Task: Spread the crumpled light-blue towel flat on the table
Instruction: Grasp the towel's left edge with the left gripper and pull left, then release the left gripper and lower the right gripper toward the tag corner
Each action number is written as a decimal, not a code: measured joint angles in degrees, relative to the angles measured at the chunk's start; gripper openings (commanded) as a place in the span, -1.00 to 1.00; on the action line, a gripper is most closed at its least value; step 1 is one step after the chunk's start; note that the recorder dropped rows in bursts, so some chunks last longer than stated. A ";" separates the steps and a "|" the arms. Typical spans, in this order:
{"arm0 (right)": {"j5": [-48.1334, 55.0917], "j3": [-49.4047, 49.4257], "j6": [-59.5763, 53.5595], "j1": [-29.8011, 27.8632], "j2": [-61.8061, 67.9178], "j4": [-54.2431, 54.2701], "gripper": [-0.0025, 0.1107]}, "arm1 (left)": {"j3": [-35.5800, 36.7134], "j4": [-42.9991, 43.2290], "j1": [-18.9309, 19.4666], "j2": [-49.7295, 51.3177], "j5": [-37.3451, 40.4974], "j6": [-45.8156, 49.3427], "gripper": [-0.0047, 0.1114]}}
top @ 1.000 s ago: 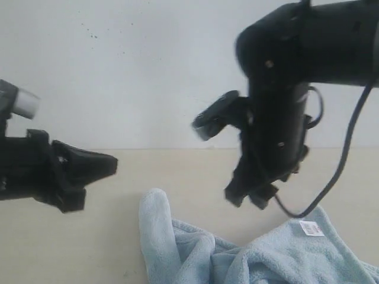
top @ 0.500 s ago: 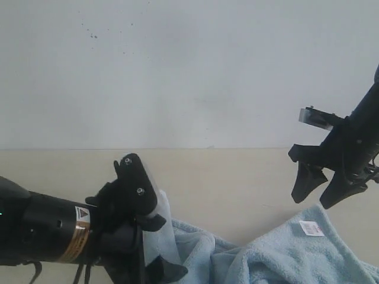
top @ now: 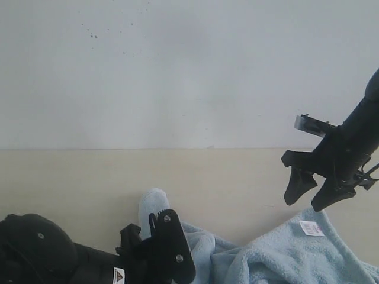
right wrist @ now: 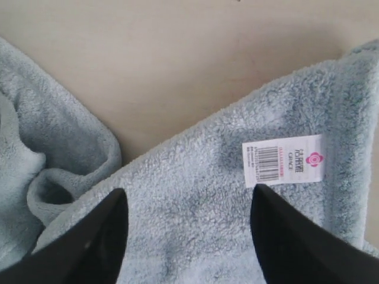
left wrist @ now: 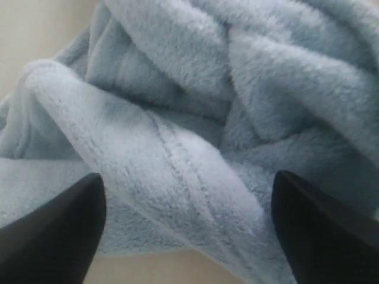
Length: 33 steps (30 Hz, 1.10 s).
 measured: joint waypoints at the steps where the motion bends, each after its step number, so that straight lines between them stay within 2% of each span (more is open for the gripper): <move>1: 0.00 0.00 0.00 0.00 0.00 0.26 0.07 | 0.00 0.00 -0.45 0.75 2.00 0.00 0.35; 4: -0.11 0.00 0.00 0.00 0.00 0.64 0.07 | 0.05 0.00 -0.81 2.02 6.15 0.00 0.34; 7: -0.35 0.00 0.00 0.00 0.00 0.64 0.07 | 0.05 0.00 -0.89 2.13 7.15 0.00 0.27; 10: -0.42 0.00 0.00 0.00 0.00 0.64 0.07 | 0.05 0.00 -0.89 2.13 7.15 0.00 -0.07; 14: -0.42 0.00 -0.14 0.00 0.00 0.64 0.07 | 0.05 0.00 -0.89 2.13 7.15 0.00 -0.83; 19: -0.42 0.00 -0.14 0.00 0.00 0.64 0.07 | 0.05 0.00 -0.89 1.48 7.28 -0.11 -0.85; 22: -0.42 0.00 -0.14 0.00 0.00 0.64 0.07 | 0.05 0.00 -0.93 -0.85 10.40 -0.11 -0.85; 25: -0.48 0.00 -0.53 0.00 0.00 0.71 0.07 | 0.14 -4.26 -0.93 -4.30 18.10 -0.11 -0.85; 30: -1.37 0.00 -1.51 0.00 0.00 0.71 0.07 | 1.09 -16.35 -0.93 -10.98 37.03 -0.11 -0.85; 33: -2.29 0.00 -1.50 0.00 0.00 0.77 0.07 | 3.89 -24.64 -0.93 -14.32 42.17 -0.11 -0.85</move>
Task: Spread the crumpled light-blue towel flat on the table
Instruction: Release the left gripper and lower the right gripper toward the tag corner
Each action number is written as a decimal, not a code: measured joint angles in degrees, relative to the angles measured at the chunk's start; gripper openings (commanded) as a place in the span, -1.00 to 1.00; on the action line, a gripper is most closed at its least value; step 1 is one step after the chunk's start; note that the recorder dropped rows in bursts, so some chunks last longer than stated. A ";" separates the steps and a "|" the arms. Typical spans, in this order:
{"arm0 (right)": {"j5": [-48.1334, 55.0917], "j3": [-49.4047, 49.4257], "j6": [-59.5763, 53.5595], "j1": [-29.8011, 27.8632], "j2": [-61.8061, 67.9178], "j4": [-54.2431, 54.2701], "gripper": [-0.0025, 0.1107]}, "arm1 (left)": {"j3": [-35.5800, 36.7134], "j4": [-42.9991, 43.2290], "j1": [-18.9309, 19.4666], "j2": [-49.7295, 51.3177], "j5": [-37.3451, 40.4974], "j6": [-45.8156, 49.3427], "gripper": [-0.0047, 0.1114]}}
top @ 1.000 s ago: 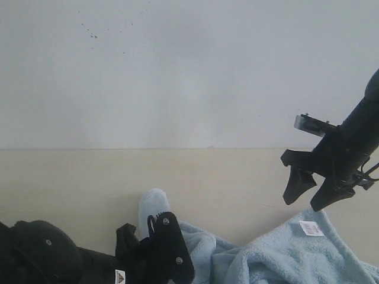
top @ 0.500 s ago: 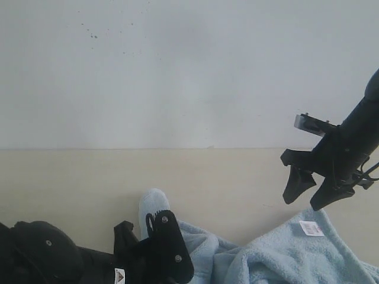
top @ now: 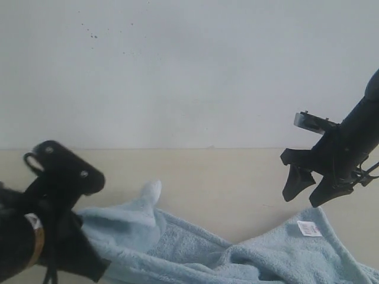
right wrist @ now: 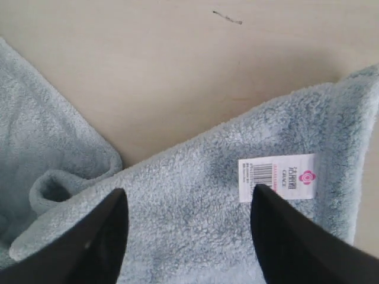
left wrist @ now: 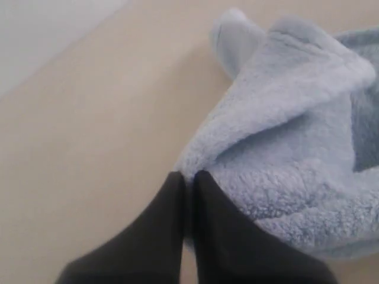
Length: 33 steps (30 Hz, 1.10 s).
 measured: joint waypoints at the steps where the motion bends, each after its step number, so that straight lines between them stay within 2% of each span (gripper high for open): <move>1: -0.14 0.00 0.00 0.00 0.00 0.10 0.07 | 1.35 -3.11 0.00 -1.01 0.61 -0.55 -0.85; 6: -0.36 0.00 0.00 0.00 0.00 0.10 0.07 | 8.99 -14.98 0.00 -6.10 -0.61 -8.55 -0.85; 12: -0.40 0.00 -0.04 0.00 0.00 0.10 0.07 | 15.08 -26.57 0.00 -13.87 -9.70 -11.92 -0.85; 18: -0.78 0.00 -0.04 0.00 0.00 0.14 0.07 | 15.74 -26.77 0.00 -21.14 -11.57 -11.57 -0.81; 22: -1.57 0.00 -0.04 0.00 0.00 0.14 0.07 | 15.74 -25.59 0.00 -26.22 -11.43 -7.78 -0.46; 28: -2.29 0.00 -0.04 0.00 0.11 0.14 0.07 | 15.74 -25.25 0.00 -31.92 -7.12 -4.04 0.40; 30: -2.52 0.00 -0.04 0.00 0.23 0.14 0.07 | 15.74 -25.25 0.00 -33.26 -5.25 -3.75 0.52; 33: -2.52 0.00 -0.04 0.00 0.91 0.14 0.07 | 15.74 -24.06 0.00 -35.08 -3.04 -3.62 0.49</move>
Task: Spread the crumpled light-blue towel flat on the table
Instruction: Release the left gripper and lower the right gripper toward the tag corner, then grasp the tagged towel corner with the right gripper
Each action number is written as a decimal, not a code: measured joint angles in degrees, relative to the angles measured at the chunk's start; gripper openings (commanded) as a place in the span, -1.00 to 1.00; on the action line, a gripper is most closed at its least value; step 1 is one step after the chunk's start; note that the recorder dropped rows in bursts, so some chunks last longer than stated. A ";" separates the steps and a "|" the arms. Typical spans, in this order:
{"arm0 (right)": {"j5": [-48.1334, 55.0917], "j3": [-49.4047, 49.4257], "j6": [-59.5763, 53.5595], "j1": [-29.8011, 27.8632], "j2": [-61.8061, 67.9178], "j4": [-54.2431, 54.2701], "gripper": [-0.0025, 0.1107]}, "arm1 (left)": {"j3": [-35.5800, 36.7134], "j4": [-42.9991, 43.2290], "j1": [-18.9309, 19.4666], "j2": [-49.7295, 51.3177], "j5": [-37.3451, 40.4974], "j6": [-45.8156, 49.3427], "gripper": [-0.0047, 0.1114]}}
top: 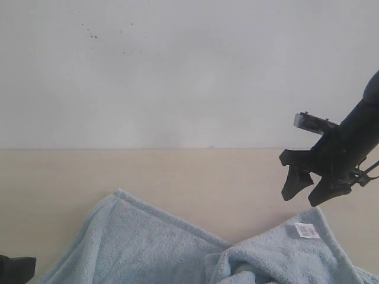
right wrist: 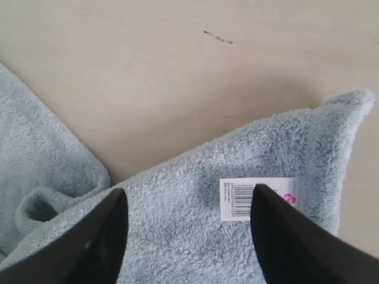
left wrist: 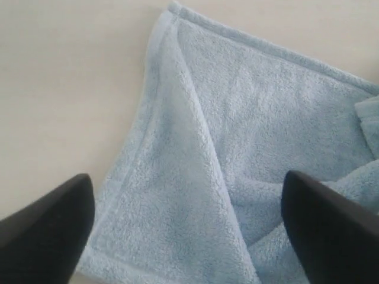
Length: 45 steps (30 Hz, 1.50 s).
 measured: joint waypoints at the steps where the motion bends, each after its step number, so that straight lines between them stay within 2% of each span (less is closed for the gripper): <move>1: 0.00 0.00 0.00 0.00 0.29 0.00 0.07 | 0.00 0.89 0.00 -0.23 0.10 0.16 0.48; 8: 1.32 0.00 0.00 0.00 1.86 0.00 0.07 | 0.00 7.94 0.00 0.18 -3.32 2.26 0.48; 14: 5.34 0.00 0.71 -0.11 1.76 -2.80 0.07 | 0.00 4.77 0.00 8.34 5.45 6.84 0.47; 17: 9.38 0.14 5.13 -0.44 1.50 -10.16 0.07 | 0.00 4.40 0.00 15.03 6.23 10.13 0.38; 20: 10.03 1.54 8.42 -1.40 0.63 -17.13 0.07 | -0.96 4.62 0.46 23.19 6.23 11.54 0.15; 23: 10.30 4.21 10.10 -1.93 -2.15 -22.56 0.07 | -3.78 3.27 2.91 30.61 6.12 15.95 0.02; 27: 10.60 6.97 11.11 -2.13 -6.27 -26.18 0.07 | -8.13 0.11 6.58 37.20 5.99 21.12 0.03; 33: 10.86 8.42 8.86 -2.13 -7.58 -22.64 0.07 | -11.59 0.90 11.08 37.77 5.32 23.68 0.02; 36: 10.98 8.42 4.65 -2.13 -6.84 -19.02 0.07 | -12.78 2.25 14.87 37.25 2.48 25.13 0.02; 40: 10.98 9.08 -0.09 -2.13 -5.39 -16.25 0.07 | -12.85 1.64 19.31 37.25 -5.44 28.31 0.02; 45: 10.88 11.35 -5.15 -2.13 -5.05 -9.67 0.07 | -12.85 -1.53 20.40 37.25 -19.40 28.96 0.02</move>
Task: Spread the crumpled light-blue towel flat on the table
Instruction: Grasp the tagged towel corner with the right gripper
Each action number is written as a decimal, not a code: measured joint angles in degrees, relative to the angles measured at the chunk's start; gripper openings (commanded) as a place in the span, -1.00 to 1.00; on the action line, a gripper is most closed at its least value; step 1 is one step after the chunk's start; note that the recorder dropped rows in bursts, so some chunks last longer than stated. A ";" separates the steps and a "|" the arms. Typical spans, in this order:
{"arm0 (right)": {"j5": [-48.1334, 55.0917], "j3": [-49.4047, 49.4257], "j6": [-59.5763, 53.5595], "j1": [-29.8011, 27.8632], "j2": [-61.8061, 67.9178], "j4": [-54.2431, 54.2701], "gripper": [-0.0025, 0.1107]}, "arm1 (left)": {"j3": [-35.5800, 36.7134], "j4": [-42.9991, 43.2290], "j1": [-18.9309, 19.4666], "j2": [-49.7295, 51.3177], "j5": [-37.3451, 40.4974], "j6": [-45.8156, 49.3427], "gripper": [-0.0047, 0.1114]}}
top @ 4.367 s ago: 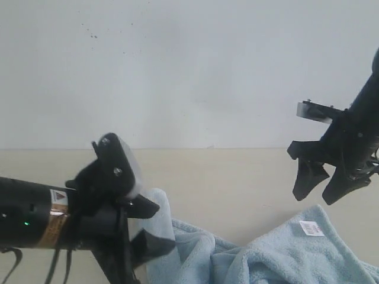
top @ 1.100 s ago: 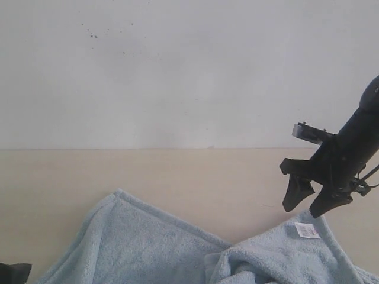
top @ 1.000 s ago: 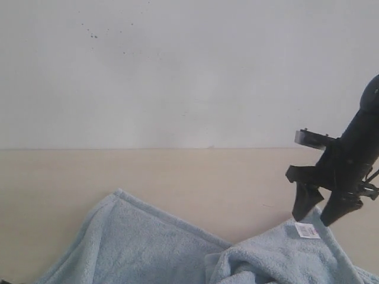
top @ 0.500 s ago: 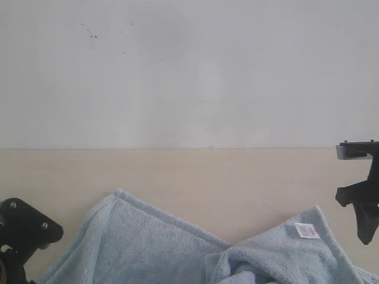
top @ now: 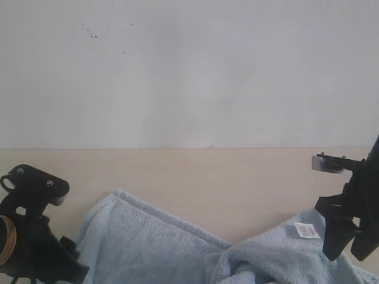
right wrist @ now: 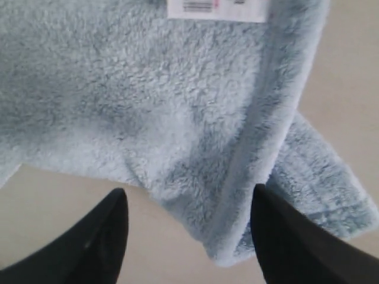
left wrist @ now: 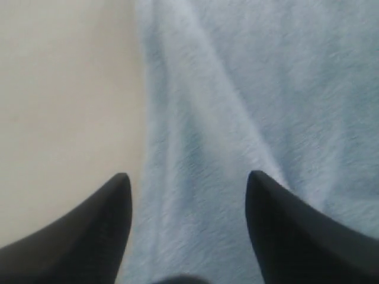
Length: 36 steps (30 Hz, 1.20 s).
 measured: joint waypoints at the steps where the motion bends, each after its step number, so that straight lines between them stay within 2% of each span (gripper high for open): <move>1: -0.10 1.07 -0.33 0.00 0.00 0.47 0.07 | 0.00 -1.39 0.00 0.00 -2.68 0.00 0.02; 5: -0.12 6.24 -1.88 0.00 0.11 0.07 0.07 | 0.00 -3.96 0.00 0.00 -8.24 0.13 0.02; 23: -3.58 11.20 1.55 0.00 0.11 -5.51 0.04 | 0.00 -5.02 0.00 0.00 -10.13 0.20 0.02; 26: -3.97 13.22 -0.27 0.00 0.11 -3.70 -0.18 | 0.00 -5.02 0.00 0.00 -10.35 0.20 0.02; 32: -4.51 14.28 -1.27 0.00 0.11 -2.08 -0.93 | 0.00 -5.02 0.00 0.00 -10.35 0.20 0.02; 36: -4.21 14.28 -1.27 0.00 0.11 -1.02 -0.96 | 0.00 -5.02 0.00 0.00 -10.35 0.20 0.02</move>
